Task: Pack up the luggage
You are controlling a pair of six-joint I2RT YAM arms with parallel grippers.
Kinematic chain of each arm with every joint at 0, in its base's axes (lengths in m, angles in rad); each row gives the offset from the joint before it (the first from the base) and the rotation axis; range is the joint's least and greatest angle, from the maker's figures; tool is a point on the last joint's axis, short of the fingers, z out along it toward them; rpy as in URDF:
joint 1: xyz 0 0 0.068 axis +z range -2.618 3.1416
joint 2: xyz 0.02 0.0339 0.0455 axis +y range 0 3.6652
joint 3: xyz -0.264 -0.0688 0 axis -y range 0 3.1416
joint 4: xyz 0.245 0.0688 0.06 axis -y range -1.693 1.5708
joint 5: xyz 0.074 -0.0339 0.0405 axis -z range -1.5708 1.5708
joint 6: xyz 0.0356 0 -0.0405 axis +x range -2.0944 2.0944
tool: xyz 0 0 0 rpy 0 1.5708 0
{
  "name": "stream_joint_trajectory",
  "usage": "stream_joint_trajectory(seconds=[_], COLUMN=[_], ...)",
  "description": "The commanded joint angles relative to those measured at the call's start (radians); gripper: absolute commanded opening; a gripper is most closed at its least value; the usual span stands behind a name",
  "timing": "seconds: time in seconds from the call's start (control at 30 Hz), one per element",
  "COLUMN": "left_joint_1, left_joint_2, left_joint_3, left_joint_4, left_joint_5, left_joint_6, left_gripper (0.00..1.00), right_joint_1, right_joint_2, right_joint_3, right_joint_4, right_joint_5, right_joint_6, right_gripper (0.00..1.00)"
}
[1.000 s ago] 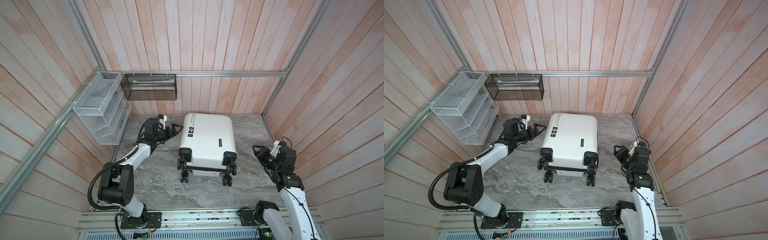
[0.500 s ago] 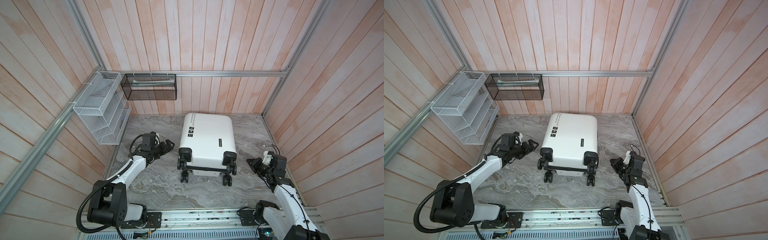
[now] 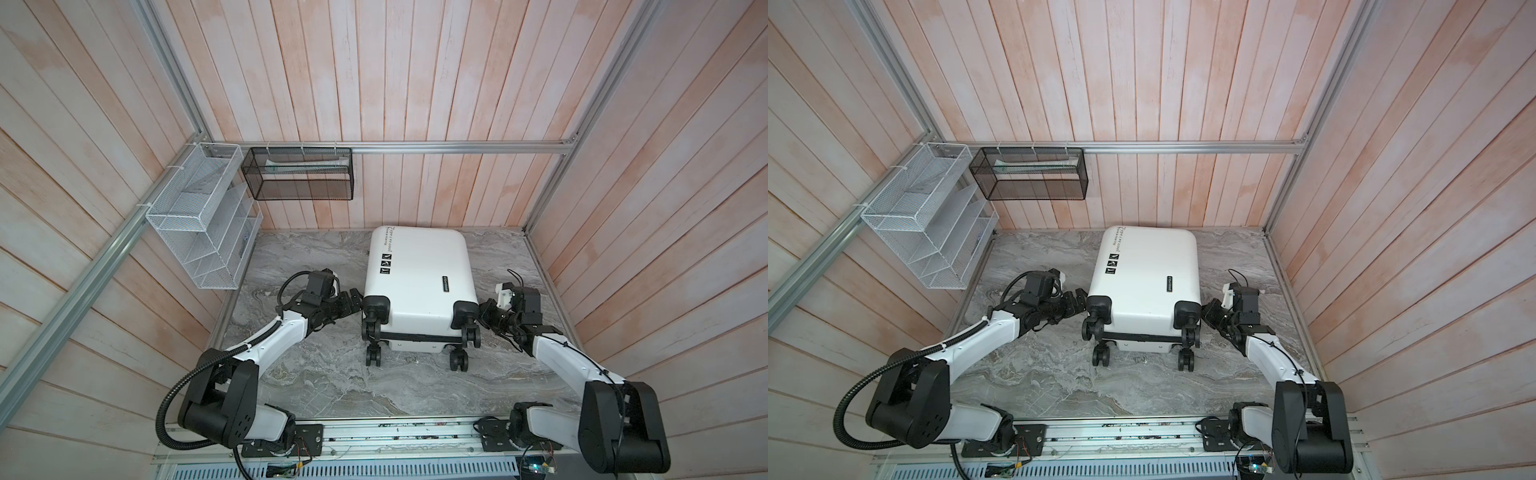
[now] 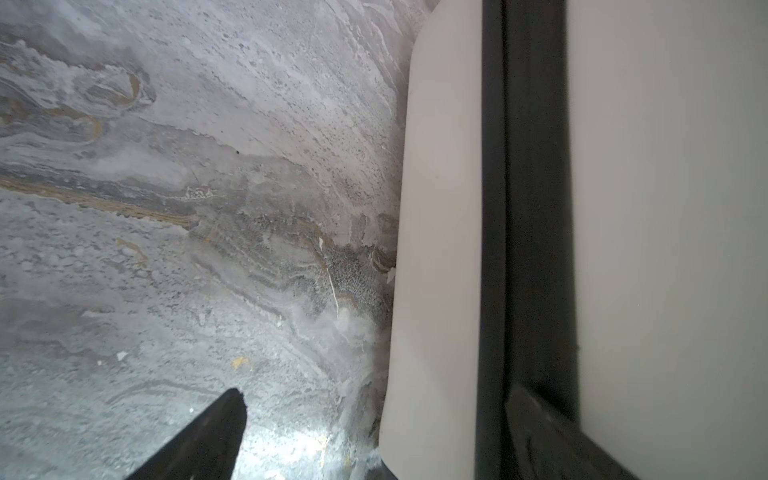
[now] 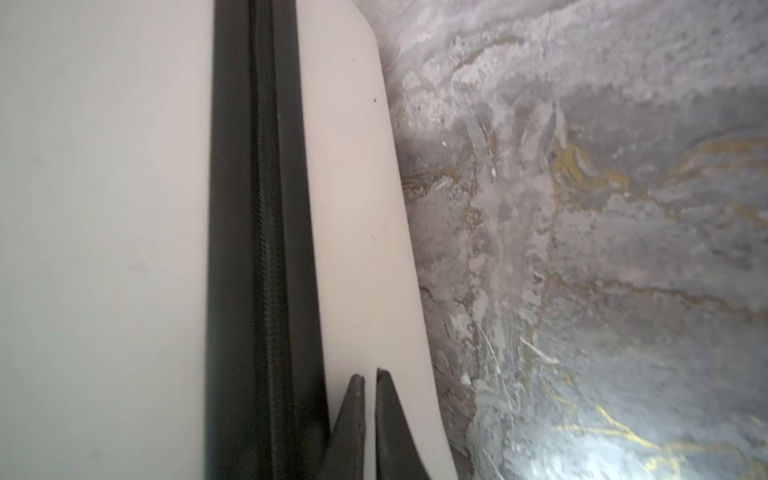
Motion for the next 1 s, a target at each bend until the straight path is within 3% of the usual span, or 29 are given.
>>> stream_joint_trajectory(seconds=[0.0, 0.37, 0.73, 0.83, 0.97], left_joint_1=[-0.038, -0.024, 0.001, 0.035, 0.108], left_joint_2=[0.046, 0.216, 0.373, 0.373, 0.334], left_joint_3=[0.041, 0.186, 0.368, 0.364, 0.329], left_joint_4=[0.08, 0.145, 0.169, 0.174, 0.179], left_joint_5=[0.069, 0.079, 0.105, 0.117, 0.132], left_joint_6=[-0.004, -0.001, 0.003, -0.003, 0.002], left_gripper=[1.0, 1.0, 1.0, 1.0, 1.0], right_joint_1=[0.033, 0.095, 0.089, 0.038, -0.038], right_joint_2=[0.028, 0.237, 0.504, 0.504, 0.424], right_joint_3=[0.023, 0.163, 0.451, 0.454, 0.419], right_joint_4=[0.093, 0.261, 0.239, 0.192, 0.111], right_joint_5=[-0.055, -0.072, -0.064, -0.04, -0.002], right_joint_6=[0.017, 0.117, 0.122, 0.103, 0.057], right_gripper=[0.08, 0.08, 0.08, 0.13, 0.28])
